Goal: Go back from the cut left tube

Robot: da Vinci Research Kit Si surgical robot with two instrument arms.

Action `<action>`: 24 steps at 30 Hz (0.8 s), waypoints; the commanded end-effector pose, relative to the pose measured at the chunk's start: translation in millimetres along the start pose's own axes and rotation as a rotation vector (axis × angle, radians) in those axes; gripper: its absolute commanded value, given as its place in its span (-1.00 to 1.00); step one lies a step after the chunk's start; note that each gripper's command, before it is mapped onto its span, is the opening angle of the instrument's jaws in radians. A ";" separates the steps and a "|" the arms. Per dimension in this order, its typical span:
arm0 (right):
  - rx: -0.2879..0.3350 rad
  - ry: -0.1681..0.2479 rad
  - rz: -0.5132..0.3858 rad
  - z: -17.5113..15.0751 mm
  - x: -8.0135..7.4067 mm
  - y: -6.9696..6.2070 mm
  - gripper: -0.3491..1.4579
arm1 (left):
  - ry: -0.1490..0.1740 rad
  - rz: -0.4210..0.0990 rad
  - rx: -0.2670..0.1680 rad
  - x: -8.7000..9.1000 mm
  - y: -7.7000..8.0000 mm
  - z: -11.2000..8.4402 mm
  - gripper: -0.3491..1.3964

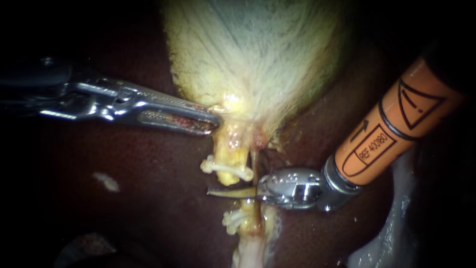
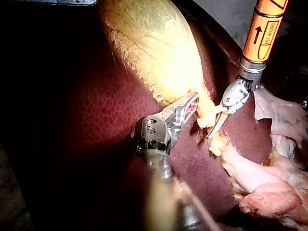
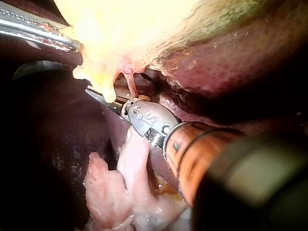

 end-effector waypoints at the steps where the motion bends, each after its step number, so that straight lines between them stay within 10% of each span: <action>1: 0.000 0.000 0.000 -0.1 0.0 0.0 -1.00 | 0.000 0.000 0.000 0.0 0.0 0.0 -1.00; 8: 0.006 -0.001 -0.002 0.0 0.0 0.1 -1.00 | 0.000 0.000 0.000 0.0 0.0 0.0 -1.00; 13: 0.007 -0.001 -0.003 0.0 -0.2 0.0 -0.05 | 0.000 0.000 0.000 0.0 0.0 0.0 -1.00; 24: 0.007 -0.005 0.002 -0.1 -0.3 0.1 0.25 | 0.000 0.001 0.000 0.1 0.0 -0.1 -1.00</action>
